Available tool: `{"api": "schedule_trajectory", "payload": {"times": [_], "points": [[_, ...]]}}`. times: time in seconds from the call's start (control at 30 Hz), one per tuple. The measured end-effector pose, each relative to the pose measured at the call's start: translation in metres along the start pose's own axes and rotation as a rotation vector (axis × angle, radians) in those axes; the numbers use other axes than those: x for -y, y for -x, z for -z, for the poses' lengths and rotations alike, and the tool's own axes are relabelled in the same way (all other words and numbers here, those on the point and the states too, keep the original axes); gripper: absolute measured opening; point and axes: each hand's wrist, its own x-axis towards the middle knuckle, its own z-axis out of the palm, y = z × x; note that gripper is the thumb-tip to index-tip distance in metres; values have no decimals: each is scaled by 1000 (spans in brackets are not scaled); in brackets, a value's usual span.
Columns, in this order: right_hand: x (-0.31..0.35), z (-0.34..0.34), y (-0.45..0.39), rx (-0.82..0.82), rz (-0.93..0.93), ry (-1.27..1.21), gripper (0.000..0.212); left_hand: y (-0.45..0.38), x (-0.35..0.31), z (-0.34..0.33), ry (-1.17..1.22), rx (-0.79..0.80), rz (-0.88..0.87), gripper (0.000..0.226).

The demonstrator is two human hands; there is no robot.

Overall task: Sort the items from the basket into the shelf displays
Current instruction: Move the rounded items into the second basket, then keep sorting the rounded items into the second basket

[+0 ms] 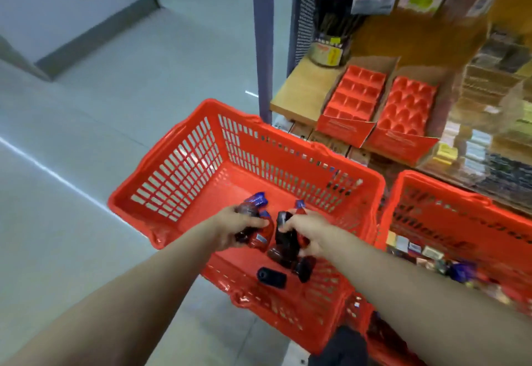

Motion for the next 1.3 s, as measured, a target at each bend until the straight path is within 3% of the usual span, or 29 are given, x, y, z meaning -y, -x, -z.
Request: {"api": "schedule_trajectory", "payload": {"times": [0.17,0.3,0.43,0.57,0.67,0.77,0.9,1.1,1.2,1.3], "points": [[-25,-17,-56,-76,-100,66,65,-57,24,-4,-200,-86,102,67],[-35,-15,-76,-179,-18,259,68,-81,42,-8,-364,-136,101,79],[-22,-4,-62,-167,21,452,92,-86,38,-11,-304,-159,88,73],[-2,25,-15,-138,279,694,66,-54,17,-17,-263,-152,29,58],[9,60,35,-2,424,632,33,-10,-14,-23,-381,-236,-101,32],[16,112,91,55,483,512,14,51,-53,-48,-384,-82,-244,22],[0,205,146,1,438,421,15,126,-97,-121,-570,214,-453,13],[-83,317,146,-194,346,397,15,138,-91,-259,-1070,571,-408,20],[-138,335,118,-265,365,394,10,95,-56,-304,-1236,604,-285,32],[-186,333,81,-323,377,525,17,44,-11,-328,-1293,518,-266,47]]}}
